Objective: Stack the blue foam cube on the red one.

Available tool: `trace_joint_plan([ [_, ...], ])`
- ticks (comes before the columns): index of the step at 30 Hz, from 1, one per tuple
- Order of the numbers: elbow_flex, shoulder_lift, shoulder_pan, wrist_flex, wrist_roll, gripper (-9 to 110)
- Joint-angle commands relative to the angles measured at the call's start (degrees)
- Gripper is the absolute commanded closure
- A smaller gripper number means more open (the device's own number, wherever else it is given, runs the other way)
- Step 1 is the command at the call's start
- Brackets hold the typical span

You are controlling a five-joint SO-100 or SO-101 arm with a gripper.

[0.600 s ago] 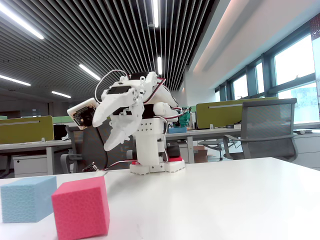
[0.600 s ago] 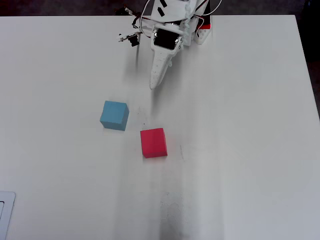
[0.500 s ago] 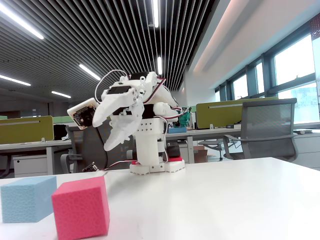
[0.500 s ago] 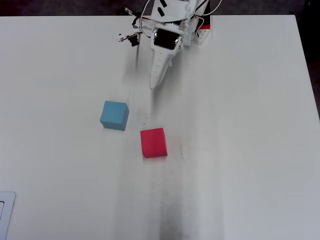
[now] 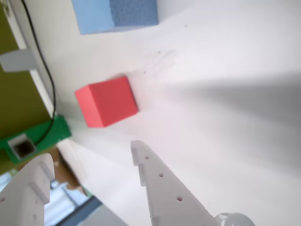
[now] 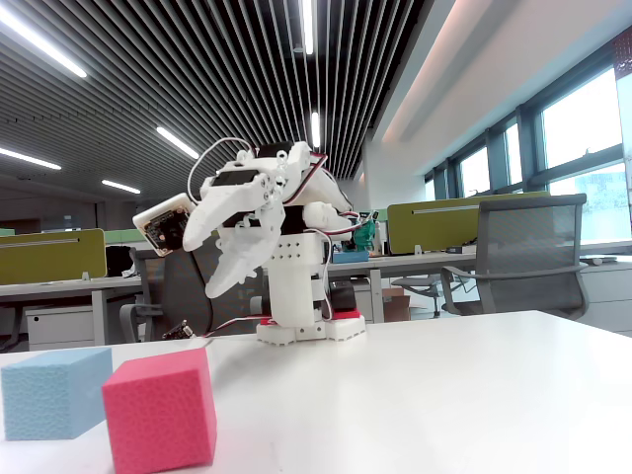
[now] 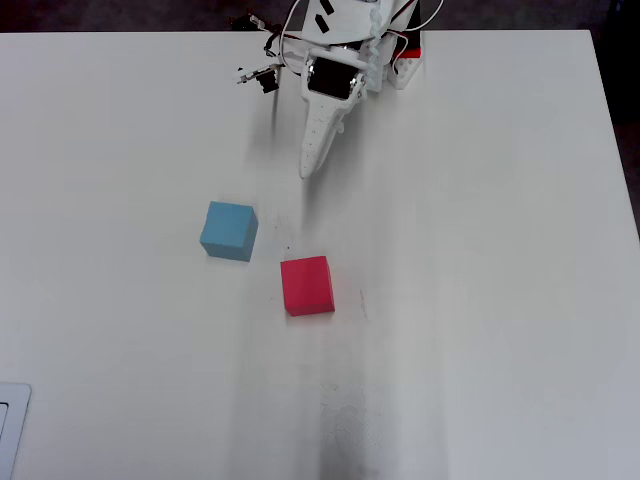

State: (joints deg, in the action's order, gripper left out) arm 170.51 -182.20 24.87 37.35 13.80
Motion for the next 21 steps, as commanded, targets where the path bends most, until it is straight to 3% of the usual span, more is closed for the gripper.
trace_joint_plan([
  [1,-0.4,-0.4,-0.2,0.2,-0.1,79],
  [21,-0.4,-0.4,-0.2,0.2,-0.5,79],
])
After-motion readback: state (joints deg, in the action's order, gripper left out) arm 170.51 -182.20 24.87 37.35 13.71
